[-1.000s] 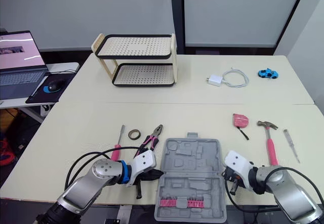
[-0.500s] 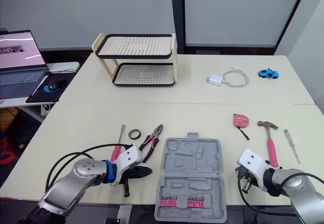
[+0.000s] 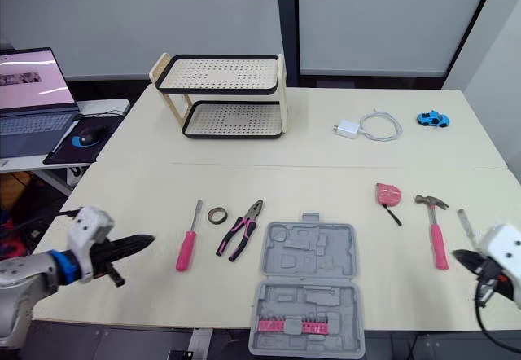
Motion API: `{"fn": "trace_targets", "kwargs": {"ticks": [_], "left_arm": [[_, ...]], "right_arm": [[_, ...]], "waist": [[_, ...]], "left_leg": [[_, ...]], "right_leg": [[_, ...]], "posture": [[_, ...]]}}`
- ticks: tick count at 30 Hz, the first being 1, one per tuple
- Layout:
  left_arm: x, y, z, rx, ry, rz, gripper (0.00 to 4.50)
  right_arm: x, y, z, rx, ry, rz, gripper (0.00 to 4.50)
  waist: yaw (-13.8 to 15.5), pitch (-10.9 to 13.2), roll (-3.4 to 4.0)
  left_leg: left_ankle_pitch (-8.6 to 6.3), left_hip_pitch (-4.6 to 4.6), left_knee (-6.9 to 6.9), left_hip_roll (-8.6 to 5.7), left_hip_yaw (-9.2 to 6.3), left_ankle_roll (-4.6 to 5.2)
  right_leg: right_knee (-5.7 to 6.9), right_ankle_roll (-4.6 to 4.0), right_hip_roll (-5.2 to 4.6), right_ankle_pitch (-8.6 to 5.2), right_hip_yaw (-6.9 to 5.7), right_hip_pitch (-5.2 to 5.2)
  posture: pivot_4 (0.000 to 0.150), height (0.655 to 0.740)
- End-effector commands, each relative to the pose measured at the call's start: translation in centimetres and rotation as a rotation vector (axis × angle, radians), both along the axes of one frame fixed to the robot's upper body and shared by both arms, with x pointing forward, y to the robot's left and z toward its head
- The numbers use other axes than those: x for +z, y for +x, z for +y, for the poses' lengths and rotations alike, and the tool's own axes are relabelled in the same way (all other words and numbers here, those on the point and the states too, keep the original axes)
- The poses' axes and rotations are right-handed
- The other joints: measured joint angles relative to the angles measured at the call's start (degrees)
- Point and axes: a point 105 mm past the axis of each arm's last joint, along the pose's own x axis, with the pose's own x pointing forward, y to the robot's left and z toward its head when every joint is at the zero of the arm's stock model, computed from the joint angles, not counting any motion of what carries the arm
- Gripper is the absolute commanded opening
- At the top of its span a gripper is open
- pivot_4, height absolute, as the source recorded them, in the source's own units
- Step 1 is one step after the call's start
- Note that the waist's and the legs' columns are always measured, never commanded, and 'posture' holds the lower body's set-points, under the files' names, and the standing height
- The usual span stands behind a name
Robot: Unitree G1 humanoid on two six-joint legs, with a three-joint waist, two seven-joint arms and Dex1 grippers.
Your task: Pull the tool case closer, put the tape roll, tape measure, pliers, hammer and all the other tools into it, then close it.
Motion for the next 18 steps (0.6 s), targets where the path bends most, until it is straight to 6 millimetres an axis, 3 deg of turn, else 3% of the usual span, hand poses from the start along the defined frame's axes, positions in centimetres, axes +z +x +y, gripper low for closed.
{"fn": "trace_targets", "kwargs": {"ticks": [1, 6, 10, 11, 14, 18], "left_arm": [[0.5, -0.5, 2.9, 0.132, 0.010, -0.047, 0.03], [-0.9, -1.9, 4.9, 0.226, 0.038, -0.019, 0.03], [-1.1, -1.8, 4.9, 0.250, 0.017, -0.041, 0.03], [-1.0, -1.6, 4.9, 0.248, 0.009, -0.052, 0.20], [-0.9, -1.4, 4.7, 0.248, -0.018, -0.059, 0.95], [-1.2, -1.5, 4.7, 0.250, -0.020, -0.053, 2.26]], "right_arm": [[1.3, -0.2, -1.1, 0.018, -0.059, -0.044, 0.00], [1.3, -1.7, -0.8, 0.050, -0.037, 0.003, 0.00], [1.3, -2.5, -2.8, -0.057, -0.028, -0.004, 0.00], [1.4, -2.4, -3.3, -0.083, -0.025, -0.016, 0.00], [1.4, -2.6, -4.3, -0.105, -0.026, -0.008, 0.63], [1.3, -2.5, -5.0, -0.102, -0.031, 0.011, 2.00]], "waist": [[0.00, 0.00, -0.01], [0.08, 0.00, -0.01], [0.54, 0.01, -0.09], [0.63, -0.01, -0.15], [0.78, -0.02, -0.15], [0.76, -0.02, -0.12]], "left_leg": [[0.00, 0.00, 0.00, 0.00, 0.00, 0.00], [0.00, -0.02, -0.02, 0.02, 0.00, 0.00], [-0.01, -0.04, -0.02, 0.01, 0.00, 0.00], [-0.01, -0.04, -0.02, 0.02, 0.00, 0.00], [-0.01, -0.04, -0.03, 0.03, -0.01, -0.01], [-0.01, -0.04, -0.05, 0.03, 0.03, -0.01]], "right_leg": [[0.01, 0.00, 0.00, 0.00, 0.00, 0.00], [0.00, 0.00, -0.02, 0.00, 0.01, -0.02], [-0.04, 0.00, -0.04, 0.00, 0.02, -0.03], [-0.04, -0.01, -0.04, 0.00, 0.02, -0.03], [-0.03, -0.03, -0.04, 0.01, 0.01, -0.04], [-0.03, -0.04, -0.04, 0.01, 0.04, -0.05]], "posture": [[0.150, 0.7400], [0.150, 0.7400], [0.150, 0.7400], [0.150, 0.7400], [0.150, 0.7400], [0.150, 0.7400]]}}
